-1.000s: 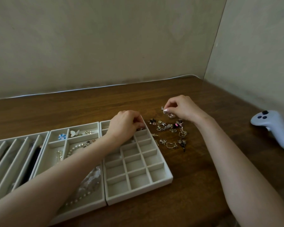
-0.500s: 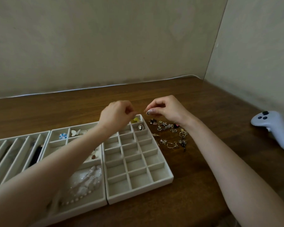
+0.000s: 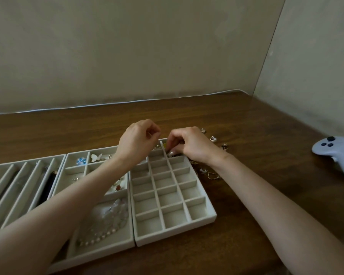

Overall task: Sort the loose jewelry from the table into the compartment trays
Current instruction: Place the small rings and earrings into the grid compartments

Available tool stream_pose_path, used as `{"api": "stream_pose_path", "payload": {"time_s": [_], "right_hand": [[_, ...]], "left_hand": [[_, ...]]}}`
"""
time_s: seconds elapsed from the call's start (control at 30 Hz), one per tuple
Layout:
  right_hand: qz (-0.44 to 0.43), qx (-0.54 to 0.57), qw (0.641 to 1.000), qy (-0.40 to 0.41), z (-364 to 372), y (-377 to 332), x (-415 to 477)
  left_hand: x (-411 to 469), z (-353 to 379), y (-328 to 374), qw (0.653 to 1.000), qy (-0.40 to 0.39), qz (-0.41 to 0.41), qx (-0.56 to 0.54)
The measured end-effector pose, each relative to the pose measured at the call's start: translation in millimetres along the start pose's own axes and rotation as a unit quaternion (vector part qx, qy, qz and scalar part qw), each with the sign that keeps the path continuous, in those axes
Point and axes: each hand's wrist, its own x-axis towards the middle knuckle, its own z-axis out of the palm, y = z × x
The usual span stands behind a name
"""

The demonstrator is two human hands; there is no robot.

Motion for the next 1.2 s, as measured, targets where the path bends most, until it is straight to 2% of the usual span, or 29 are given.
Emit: {"api": "stream_pose_path", "payload": {"time_s": [0.13,0.2,0.33,0.47,0.6,0.83,1.2], "right_hand": [[-0.028,-0.101,0.994,0.021,2,0,0],[-0.026,-0.094,0.995,0.036,-3,1,-1],[0.048,-0.026,0.997,0.062,-30,9,-7],[0.106,-0.051,0.99,0.073,-47,23,-10],[0.134,-0.075,0.987,0.039,-47,27,-11],[0.124,-0.111,0.986,0.031,-41,28,-8],[0.105,-0.148,0.981,0.066,-23,37,-2]], "left_hand": [[-4,1,0,1.0,0.004,0.015,-0.001],[-7,2,0,1.0,-0.003,0.026,-0.002],[-10,2,2,0.999,-0.019,0.031,-0.02],[-11,3,3,0.998,-0.025,0.041,-0.038],[-12,3,4,0.997,-0.042,0.064,-0.033],[-14,3,6,0.994,-0.064,0.084,-0.034],[-14,3,8,0.994,-0.066,0.086,-0.033]]}}
